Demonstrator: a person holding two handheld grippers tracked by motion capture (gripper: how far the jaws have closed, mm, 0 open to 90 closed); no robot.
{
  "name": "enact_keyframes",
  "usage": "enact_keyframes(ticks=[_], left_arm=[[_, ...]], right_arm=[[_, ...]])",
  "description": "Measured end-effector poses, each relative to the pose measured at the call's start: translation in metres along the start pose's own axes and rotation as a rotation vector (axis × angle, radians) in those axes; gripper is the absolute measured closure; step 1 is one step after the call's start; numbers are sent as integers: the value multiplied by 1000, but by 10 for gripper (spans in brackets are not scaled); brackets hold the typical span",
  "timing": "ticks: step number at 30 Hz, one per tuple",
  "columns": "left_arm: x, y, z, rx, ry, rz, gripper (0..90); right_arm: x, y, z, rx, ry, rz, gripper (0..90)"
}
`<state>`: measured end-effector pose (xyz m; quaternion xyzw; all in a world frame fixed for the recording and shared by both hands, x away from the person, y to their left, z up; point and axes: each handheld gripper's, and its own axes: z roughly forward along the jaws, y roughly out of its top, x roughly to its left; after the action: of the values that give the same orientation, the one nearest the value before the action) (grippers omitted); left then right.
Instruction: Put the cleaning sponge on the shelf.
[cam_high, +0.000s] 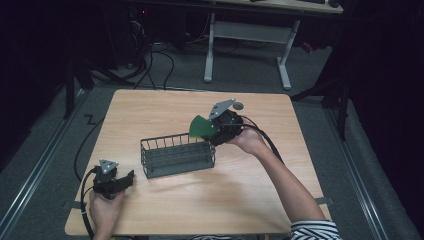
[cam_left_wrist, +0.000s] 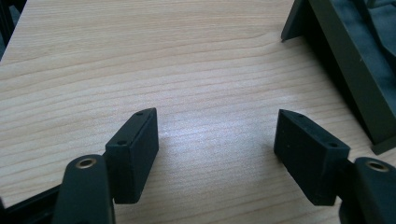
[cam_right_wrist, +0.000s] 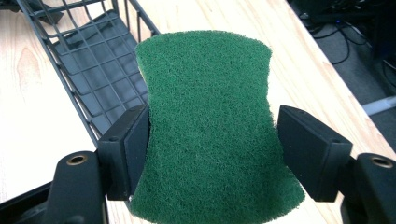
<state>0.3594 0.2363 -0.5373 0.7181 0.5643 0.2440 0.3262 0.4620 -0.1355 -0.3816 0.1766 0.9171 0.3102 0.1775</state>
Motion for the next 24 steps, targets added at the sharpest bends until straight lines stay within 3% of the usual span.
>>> enact_keyframes(ticks=[13, 24], left_arm=[[0, 0, 0, 0, 0, 0, 312], [0, 0, 0, 1, 0, 1, 313]], right_arm=[[10, 11, 26, 40, 55, -69, 282], [10, 6, 35, 44, 88, -37, 278]])
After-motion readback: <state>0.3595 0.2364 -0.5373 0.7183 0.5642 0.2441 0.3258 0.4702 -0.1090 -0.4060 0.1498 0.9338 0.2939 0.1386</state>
